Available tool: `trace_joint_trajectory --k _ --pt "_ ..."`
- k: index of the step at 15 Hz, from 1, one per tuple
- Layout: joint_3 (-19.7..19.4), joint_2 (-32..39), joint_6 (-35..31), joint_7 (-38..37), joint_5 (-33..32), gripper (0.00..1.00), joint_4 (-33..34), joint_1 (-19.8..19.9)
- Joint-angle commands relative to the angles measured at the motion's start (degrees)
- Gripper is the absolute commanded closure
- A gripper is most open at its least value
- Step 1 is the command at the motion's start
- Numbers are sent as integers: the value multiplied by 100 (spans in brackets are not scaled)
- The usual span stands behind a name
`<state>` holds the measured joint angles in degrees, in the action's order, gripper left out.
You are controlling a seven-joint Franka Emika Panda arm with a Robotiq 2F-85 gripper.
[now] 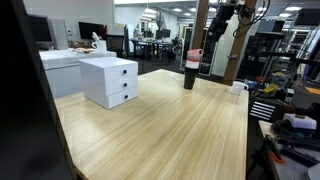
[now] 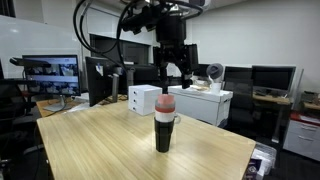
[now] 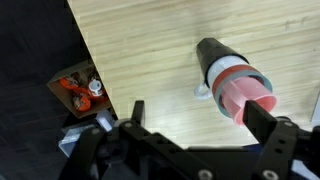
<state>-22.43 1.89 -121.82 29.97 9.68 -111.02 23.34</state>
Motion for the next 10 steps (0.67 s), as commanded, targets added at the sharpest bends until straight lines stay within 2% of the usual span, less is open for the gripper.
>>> trace_joint_trajectory --k 1,6,10 --pt "-101 -351 -415 -611 63 0 -697 76" --pt "-176 -455 -1192 -1004 -94 0 -1477 53" --pt "-179 -427 -1460 -1078 -274 0 -1873 47"
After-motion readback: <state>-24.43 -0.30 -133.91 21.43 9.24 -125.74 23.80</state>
